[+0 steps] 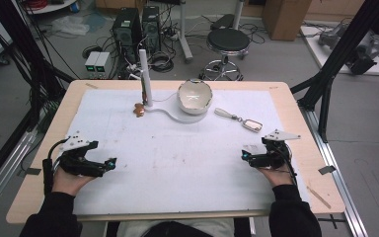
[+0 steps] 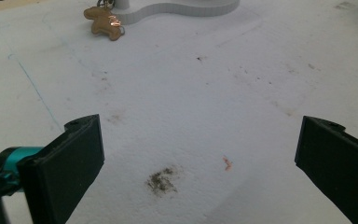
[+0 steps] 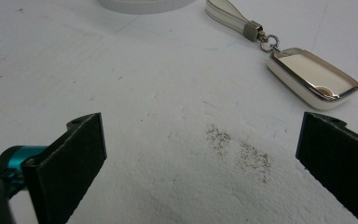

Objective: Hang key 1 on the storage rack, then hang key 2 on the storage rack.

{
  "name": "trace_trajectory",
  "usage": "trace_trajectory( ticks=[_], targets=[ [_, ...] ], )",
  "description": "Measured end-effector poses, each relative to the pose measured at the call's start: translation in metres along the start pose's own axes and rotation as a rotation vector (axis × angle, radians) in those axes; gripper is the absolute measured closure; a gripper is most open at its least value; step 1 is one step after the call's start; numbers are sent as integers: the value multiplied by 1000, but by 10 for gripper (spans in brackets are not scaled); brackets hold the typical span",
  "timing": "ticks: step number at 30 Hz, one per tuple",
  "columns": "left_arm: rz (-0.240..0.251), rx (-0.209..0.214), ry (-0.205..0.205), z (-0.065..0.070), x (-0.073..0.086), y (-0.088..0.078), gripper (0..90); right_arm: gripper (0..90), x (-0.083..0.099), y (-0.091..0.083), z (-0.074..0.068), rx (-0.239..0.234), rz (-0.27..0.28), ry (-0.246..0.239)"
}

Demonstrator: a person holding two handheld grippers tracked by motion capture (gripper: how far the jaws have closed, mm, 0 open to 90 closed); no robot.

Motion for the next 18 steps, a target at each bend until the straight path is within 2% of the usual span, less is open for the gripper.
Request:
trace_trajectory(
  ticks=[6, 13, 18],
  targets=[
    [13, 2, 39, 7, 7, -7, 17, 6, 3, 0, 3, 4, -6, 11],
    [5, -6, 33, 3, 21, -10, 17, 6, 4, 0, 3, 7, -11, 8],
    [6, -1, 39, 3, 24, -10, 17, 5, -3, -4, 6, 7, 32, 24]
  ],
)
Point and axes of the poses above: each handheld gripper's, and its own axes: y roughly forward along the jaws, x roughly out of its underside, z roughly to its right, the point moved 9 cm from there along y, roughly forward along the jaws
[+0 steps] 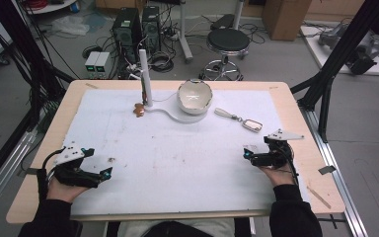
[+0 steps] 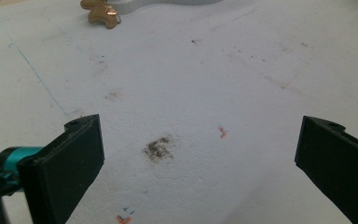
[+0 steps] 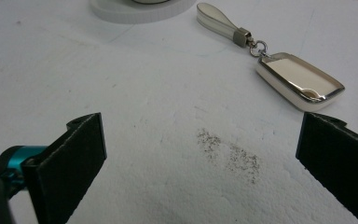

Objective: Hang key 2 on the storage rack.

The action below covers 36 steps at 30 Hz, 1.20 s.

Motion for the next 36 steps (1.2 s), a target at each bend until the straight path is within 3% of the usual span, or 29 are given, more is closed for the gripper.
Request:
trace_trajectory(
  ticks=[10, 22, 31, 36],
  targets=[
    [-15, 17, 14, 6, 6, 3, 17, 6, -7, -1, 8, -5, 13, 24],
    [-12, 12, 16, 7, 8, 1, 17, 6, -28, 10, 24, -5, -37, 16],
    [-23, 22, 10, 7, 10, 2, 17, 6, -42, 24, 25, -6, -101, -46],
    [-19, 21, 3, 6, 10, 2, 17, 6, -51, 33, 26, -4, -127, -55]
  ],
)
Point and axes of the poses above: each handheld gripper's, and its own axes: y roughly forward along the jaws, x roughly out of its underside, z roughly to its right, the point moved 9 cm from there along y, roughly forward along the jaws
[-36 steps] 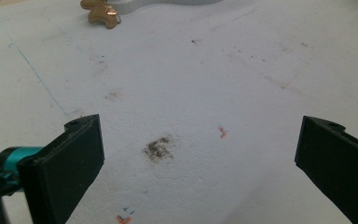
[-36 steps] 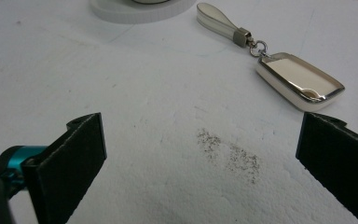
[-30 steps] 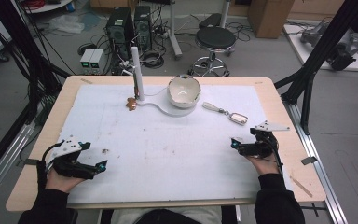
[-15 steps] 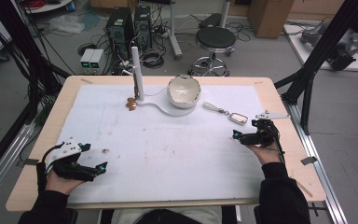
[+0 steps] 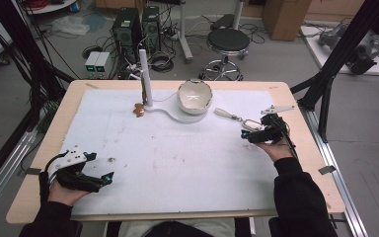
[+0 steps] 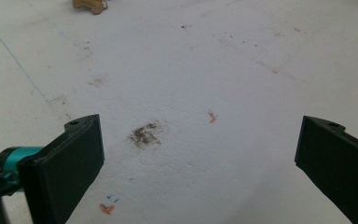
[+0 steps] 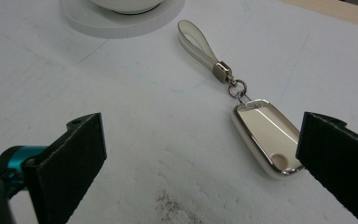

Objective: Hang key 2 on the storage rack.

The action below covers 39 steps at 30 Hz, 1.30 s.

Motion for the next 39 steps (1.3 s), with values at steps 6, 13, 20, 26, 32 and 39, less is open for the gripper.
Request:
trace_trajectory(
  ticks=[6, 13, 20, 26, 32, 39],
  targets=[
    [-1, 0, 0, -1, 1, -1, 17, 6, -14, 11, 0, -5, -33, -26],
    [-3, 0, -1, -3, 2, -1, 17, 6, -26, 25, 3, -8, -69, -35],
    [-2, -1, -10, -6, 2, 2, 17, 6, -41, 43, 10, -3, -109, -41],
    [2, 1, -16, -7, 2, 2, 17, 6, -51, 63, 15, 11, -161, -68],
    [1, 2, -22, -8, 3, 2, 17, 11, -61, 79, 14, -5, -162, -74],
    [1, 10, -10, -4, 2, 1, 17, 11, -55, 95, 18, -31, -169, -59]
  ],
)
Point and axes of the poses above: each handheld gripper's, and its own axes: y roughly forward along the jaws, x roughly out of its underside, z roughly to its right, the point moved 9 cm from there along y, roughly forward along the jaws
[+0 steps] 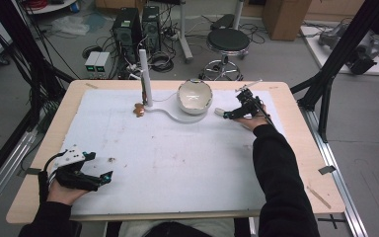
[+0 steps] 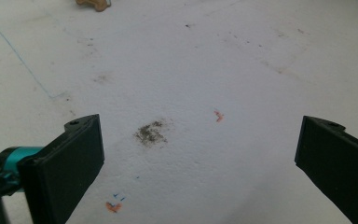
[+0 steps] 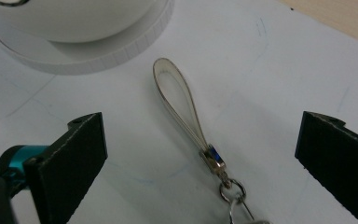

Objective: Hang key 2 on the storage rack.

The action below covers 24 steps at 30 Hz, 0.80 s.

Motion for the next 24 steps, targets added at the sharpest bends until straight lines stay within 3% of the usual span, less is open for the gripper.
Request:
trace_trajectory(
  ticks=[10, 15, 17, 24],
  targets=[
    [2, -3, -2, -1, 0, 0, 17, 30, 10, 32, 5, -25, -30, -1],
    [0, -2, -1, -1, 0, 0, 17, 72, 13, 38, 3, -21, -47, -42],
    [-1, -2, 0, -1, 0, 0, 17, 167, 13, 39, 0, -36, -53, -51],
    [-1, 0, 0, -1, 0, 0, 17, 331, 11, 34, -1, -46, -37, -86]
  ],
)
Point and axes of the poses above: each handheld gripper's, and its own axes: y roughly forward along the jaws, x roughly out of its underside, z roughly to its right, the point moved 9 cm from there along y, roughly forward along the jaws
